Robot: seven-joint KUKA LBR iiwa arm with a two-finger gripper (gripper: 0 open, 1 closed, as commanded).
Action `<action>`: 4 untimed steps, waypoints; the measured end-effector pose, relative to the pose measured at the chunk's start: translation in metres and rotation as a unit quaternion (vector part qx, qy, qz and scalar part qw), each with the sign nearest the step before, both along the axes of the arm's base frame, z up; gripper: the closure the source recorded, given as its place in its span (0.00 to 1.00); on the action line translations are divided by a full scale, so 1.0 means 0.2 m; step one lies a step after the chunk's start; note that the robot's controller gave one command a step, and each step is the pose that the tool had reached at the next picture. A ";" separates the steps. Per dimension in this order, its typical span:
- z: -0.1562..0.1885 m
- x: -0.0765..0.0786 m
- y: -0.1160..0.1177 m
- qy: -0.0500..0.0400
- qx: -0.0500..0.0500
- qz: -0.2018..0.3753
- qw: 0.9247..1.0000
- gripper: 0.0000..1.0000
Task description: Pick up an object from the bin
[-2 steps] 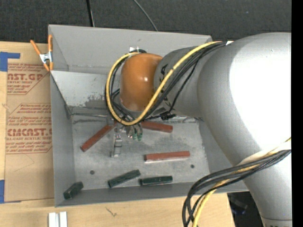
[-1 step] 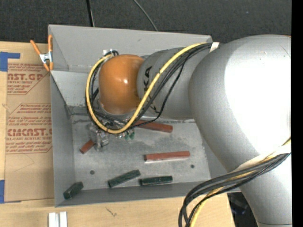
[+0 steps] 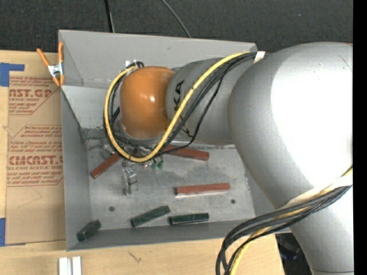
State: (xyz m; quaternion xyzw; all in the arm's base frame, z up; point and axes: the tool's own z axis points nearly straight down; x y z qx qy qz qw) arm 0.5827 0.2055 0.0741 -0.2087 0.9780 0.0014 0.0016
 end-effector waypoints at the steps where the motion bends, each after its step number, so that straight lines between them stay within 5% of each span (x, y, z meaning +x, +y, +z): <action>1: 0.00 0.00 0.00 0.000 0.000 0.000 1.000 1.00; 2: 0.00 0.00 0.00 0.000 0.000 0.000 1.000 1.00; 3: 0.27 0.01 0.04 0.003 -0.002 -0.005 1.000 1.00; 4: 0.87 -0.15 0.07 0.000 -0.001 0.006 1.000 1.00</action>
Offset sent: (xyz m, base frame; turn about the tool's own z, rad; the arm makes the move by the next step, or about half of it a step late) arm 0.0000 0.0000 0.0000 0.0000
